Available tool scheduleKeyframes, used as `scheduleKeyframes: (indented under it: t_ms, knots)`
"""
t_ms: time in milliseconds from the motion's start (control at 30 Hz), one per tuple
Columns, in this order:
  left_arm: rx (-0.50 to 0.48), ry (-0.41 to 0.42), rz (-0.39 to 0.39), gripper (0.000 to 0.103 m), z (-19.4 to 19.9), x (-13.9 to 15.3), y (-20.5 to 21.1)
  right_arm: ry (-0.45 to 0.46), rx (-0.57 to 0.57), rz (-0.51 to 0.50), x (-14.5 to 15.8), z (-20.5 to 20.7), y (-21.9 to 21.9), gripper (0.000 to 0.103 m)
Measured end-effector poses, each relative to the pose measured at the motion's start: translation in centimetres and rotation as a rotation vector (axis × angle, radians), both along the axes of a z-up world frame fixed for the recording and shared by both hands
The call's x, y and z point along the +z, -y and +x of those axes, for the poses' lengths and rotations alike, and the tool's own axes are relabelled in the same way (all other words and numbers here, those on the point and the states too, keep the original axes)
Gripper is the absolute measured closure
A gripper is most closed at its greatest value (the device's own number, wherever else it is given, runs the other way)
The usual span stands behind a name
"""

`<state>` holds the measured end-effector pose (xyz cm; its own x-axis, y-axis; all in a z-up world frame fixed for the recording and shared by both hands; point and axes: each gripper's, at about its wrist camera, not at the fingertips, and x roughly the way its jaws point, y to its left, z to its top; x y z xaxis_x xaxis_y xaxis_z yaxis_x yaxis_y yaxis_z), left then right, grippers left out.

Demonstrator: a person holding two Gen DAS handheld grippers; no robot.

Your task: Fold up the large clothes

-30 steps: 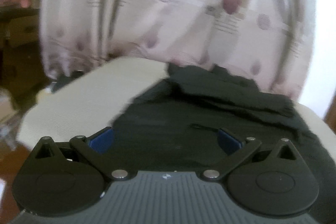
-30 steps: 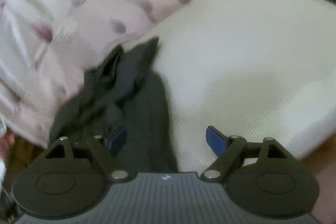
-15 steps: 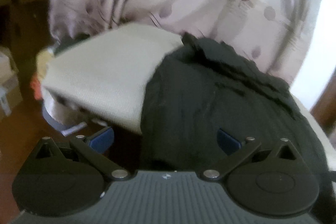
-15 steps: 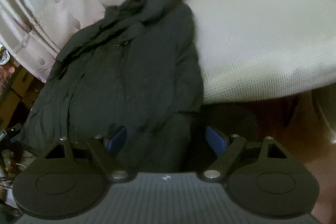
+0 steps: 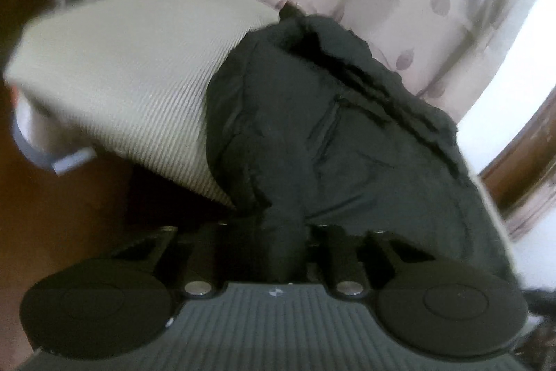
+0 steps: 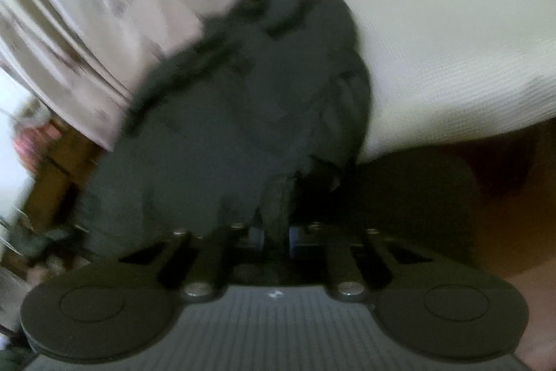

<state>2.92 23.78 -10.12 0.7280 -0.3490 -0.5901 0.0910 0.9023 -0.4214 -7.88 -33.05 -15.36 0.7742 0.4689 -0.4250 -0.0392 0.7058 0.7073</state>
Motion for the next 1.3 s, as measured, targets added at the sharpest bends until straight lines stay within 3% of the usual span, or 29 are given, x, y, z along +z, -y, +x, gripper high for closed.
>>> scheduleKeyframes:
  t_ms: [100,267,433,733,933,1300]
  knots:
    - [0.031,0.108,0.077,0.092,-2.2,3.0,1.6,0.073,-0.024,0.088,1.4,-1.2,1.0,0.093]
    - [0.041,0.219,0.075,0.092,-4.5,7.0,2.8,0.147,-0.054,0.15,3.2,-2.0,2.0,0.093]
    - [0.067,0.262,0.059,0.092,-6.2,8.4,3.6,0.177,-0.061,0.151,4.2,-3.3,2.8,0.093]
    - [0.064,0.223,0.122,0.092,-6.4,8.3,3.9,0.116,-0.095,0.169,2.2,-4.6,5.1,0.093]
    - [0.08,0.205,0.192,0.091,-6.5,8.3,4.7,0.13,-0.082,0.178,2.4,-4.0,4.9,0.093]
    - [0.107,0.172,0.242,0.089,-6.5,8.0,5.0,0.138,-0.076,0.173,2.5,-3.8,4.9,0.093]
